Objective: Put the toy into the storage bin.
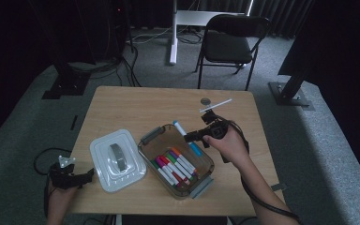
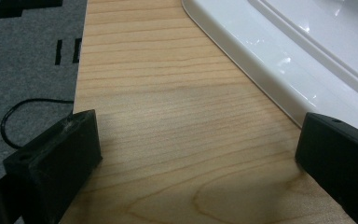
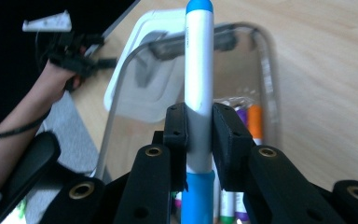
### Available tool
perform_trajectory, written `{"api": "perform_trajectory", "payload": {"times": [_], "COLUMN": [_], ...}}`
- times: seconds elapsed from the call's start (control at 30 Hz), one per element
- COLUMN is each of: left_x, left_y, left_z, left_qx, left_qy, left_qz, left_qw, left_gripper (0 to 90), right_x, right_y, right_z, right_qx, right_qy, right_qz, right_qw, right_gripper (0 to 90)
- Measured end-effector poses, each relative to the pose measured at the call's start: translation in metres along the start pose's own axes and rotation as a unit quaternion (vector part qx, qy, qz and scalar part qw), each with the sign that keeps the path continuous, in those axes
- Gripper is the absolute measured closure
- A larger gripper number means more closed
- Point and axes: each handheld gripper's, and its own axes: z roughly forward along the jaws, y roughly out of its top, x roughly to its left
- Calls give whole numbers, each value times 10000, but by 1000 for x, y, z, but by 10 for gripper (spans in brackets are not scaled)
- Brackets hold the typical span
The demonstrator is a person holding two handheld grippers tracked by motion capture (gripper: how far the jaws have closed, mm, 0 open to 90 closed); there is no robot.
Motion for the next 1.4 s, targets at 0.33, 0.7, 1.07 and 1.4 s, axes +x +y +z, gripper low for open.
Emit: {"api": "perform_trajectory", "payload": {"times": [0.33, 0.7, 1.07, 1.4], "left_x": [0, 0, 0, 0], "left_y": [0, 0, 0, 0], "left_z": [0, 0, 0, 0], "left_qx": [1, 0, -1, 5], "left_qy": [0, 1, -1, -2], "left_qz": [0, 2, -6, 1], "left_qw": [10000, 10000, 10000, 10000], "left_gripper": [5, 5, 5, 4], "right_x": [21, 28, 34, 27], "right_y": [-3, -8, -12, -13], "right_z": [39, 83, 120, 143], "right_qx": [522, 1042, 1640, 1941], "right_qy": [321, 400, 380, 241], "right_qz": [-185, -210, -262, -183], "right_qw": [9979, 9935, 9854, 9805], "right_gripper": [763, 763, 763, 762]}}
